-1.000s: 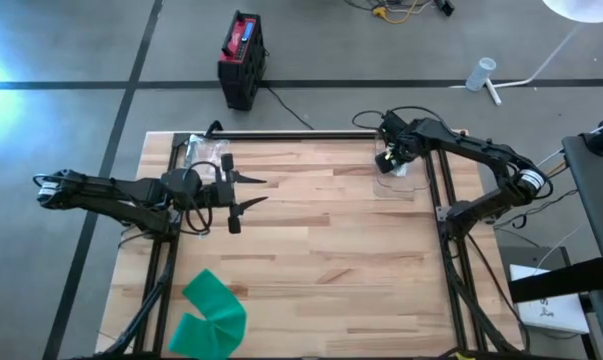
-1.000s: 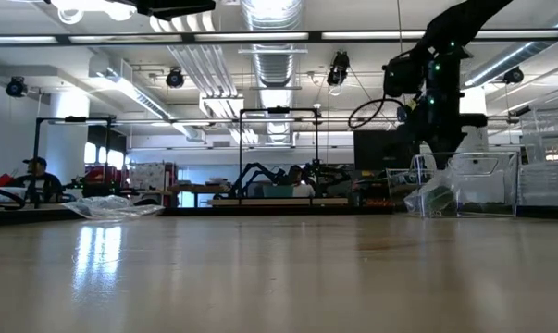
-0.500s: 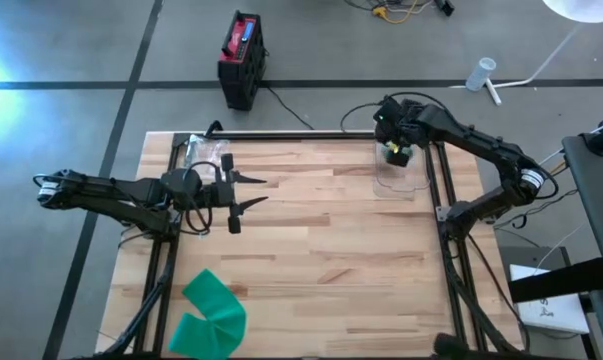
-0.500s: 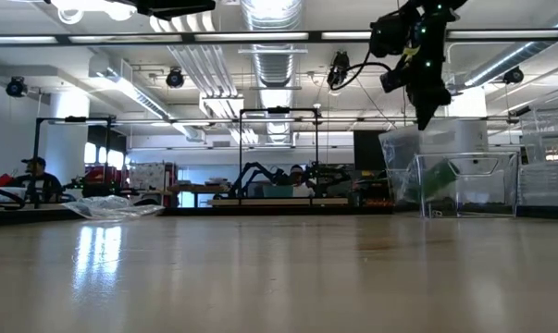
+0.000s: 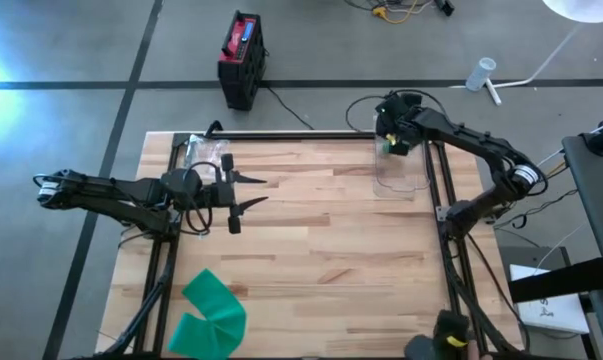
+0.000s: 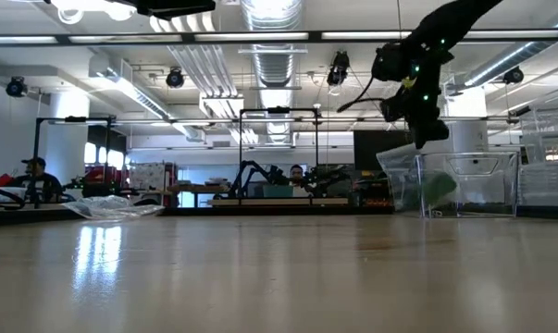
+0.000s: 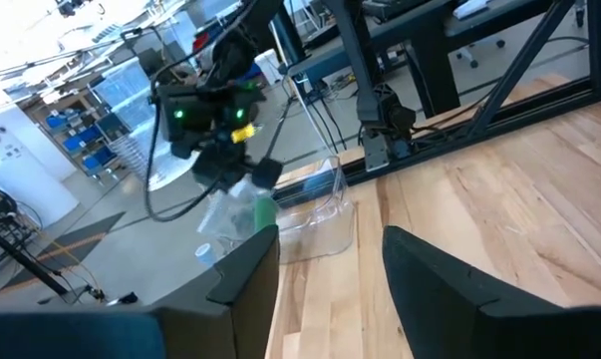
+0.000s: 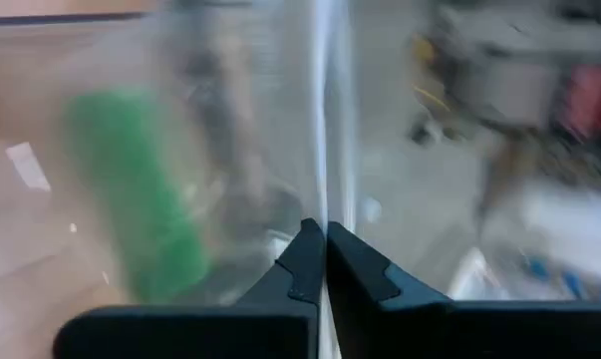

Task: Roll bandage
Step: Put the transparent zip bag into the transparent bin, then roll the dark green bandage

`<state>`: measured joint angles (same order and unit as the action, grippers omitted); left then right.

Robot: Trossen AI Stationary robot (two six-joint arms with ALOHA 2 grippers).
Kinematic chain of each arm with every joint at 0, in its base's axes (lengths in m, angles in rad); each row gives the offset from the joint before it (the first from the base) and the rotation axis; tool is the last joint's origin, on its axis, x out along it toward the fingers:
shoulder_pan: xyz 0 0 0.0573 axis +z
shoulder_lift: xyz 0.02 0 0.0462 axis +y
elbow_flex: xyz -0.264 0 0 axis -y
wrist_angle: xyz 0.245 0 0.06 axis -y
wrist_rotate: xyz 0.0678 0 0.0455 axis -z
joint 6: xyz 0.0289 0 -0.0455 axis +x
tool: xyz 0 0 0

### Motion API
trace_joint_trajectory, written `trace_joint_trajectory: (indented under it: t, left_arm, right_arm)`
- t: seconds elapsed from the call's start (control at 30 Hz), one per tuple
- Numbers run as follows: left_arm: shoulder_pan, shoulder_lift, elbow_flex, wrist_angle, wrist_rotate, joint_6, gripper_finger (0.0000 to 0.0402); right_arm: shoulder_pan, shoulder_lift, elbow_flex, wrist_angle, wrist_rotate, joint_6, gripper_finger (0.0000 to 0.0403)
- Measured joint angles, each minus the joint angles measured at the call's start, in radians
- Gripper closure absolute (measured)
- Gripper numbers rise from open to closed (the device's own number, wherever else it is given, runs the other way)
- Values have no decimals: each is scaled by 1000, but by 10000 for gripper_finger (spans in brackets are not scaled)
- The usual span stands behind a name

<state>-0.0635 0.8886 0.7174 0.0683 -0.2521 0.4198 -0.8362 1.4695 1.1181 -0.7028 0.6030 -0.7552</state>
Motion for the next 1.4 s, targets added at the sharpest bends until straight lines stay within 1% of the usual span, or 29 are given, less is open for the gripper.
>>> trace_joint_trajectory:
  t: [0.07, 0.2, 0.37, 0.43, 0.5, 0.57, 0.67, 0.73, 0.8, 0.87, 0.93, 1.0, 1.13, 1.17, 1.23, 1.4]
  left_arm:
    - [0, 0, 0, -2, 0, 7, 238]
    - [0, 0, 0, -9, -2, 8, 245]
    - [0, 0, 0, -16, -3, 9, 240]
    - [0, 0, 0, -18, -3, 9, 232]
    - [0, 0, 0, -17, -3, 8, 223]
    - [0, -1, 0, -18, -3, 0, 213]
    - [-1, -3, 0, -10, -3, -36, 198]
    - [-1, -3, 0, 4, -3, -41, 188]
    - [-1, -4, 0, 8, -3, -36, 179]
    - [0, -4, 0, 1, -3, -36, 172]
    - [-1, -1, 0, 1, -3, -37, 166]
    - [-1, 0, 0, -13, -2, -45, 161]
    - [-3, 0, 0, -11, 6, -77, 157]
    - [-6, 0, 0, -4, 20, -97, 157]
    - [-12, -4, 3, 1, 85, -138, 160]
    - [-27, -4, 4, 2, 302, -243, 174]
  right_arm:
    - [-13, 15, -10, 34, 84, 35, 380]
    - [-27, 35, -11, 28, 162, 58, 328]
    - [-19, 38, 17, 28, 193, 106, 239]
    - [-7, 31, 40, 21, 231, 131, 207]
    - [13, 17, 70, 6, 256, 168, 181]
    - [42, -1, 111, -43, 252, 220, 159]
    - [94, -42, 175, -137, 173, 301, 134]
    - [131, -72, 213, -171, 110, 401, 122]
    - [164, -109, 236, -195, -3, 514, 114]
    - [192, -145, 243, -188, -148, 612, 109]
    - [225, -176, 236, -181, -253, 695, 109]
    - [271, -192, 216, -182, -306, 737, 112]
    - [399, -181, 161, -180, -385, 761, 122]
    - [436, -172, 149, -162, -407, 762, 124]
    - [499, -147, 120, -94, -447, 759, 125]
    - [612, -42, 95, 156, -520, 731, 114]
